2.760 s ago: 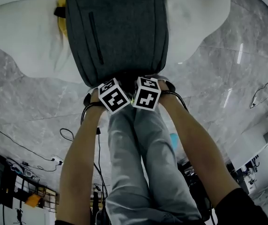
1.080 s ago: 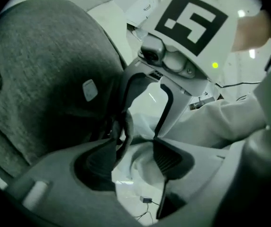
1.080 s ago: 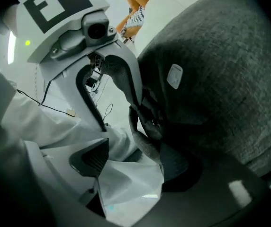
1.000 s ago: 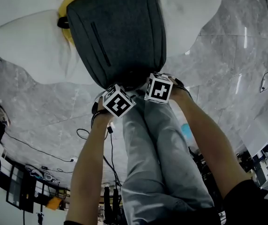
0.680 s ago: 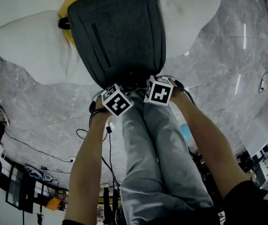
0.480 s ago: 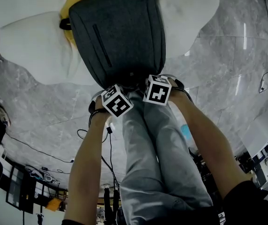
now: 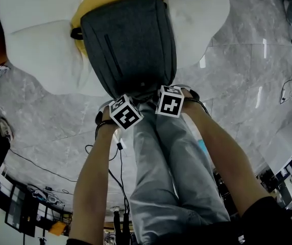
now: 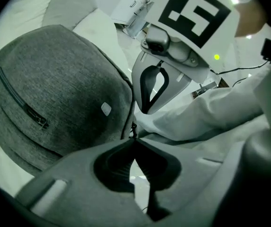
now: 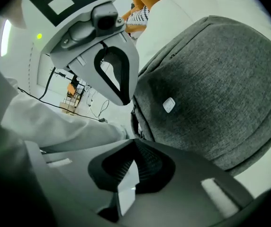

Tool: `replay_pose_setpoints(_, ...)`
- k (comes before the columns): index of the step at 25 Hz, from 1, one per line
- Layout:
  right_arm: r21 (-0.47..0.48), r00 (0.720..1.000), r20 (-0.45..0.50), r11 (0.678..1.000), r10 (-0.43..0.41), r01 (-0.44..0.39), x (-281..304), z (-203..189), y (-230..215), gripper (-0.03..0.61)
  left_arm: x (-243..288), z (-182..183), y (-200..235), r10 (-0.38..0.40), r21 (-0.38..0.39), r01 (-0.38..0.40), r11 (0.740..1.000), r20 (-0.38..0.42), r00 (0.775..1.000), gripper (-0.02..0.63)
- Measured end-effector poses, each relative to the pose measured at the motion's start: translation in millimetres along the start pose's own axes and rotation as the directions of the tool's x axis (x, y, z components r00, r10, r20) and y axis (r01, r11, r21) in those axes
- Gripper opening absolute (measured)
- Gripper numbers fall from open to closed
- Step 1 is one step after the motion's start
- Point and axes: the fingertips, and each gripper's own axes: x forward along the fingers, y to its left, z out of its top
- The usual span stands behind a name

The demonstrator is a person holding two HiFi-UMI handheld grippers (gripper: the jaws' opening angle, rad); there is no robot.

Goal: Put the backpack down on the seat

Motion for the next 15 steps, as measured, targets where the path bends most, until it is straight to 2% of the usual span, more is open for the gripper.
replay_pose_setpoints(7,0.015,1.0,-0.025,1.0,-0.011,0.011,-18.6,-2.9,13.1,0.002,-23.9,-3.4,-12.0,0.001,-0.003,-0.001,1.0,-0.003,1.0,-0.002)
replay_pose_setpoints(15,-0.051,0.999,-0.032,0.998,-0.039,0.037,-43.4,16.5,27.4,0.003,-49.8,4.4,-34.7,0.033,0.012,-0.033,0.999,-0.003,0.999,-0.002)
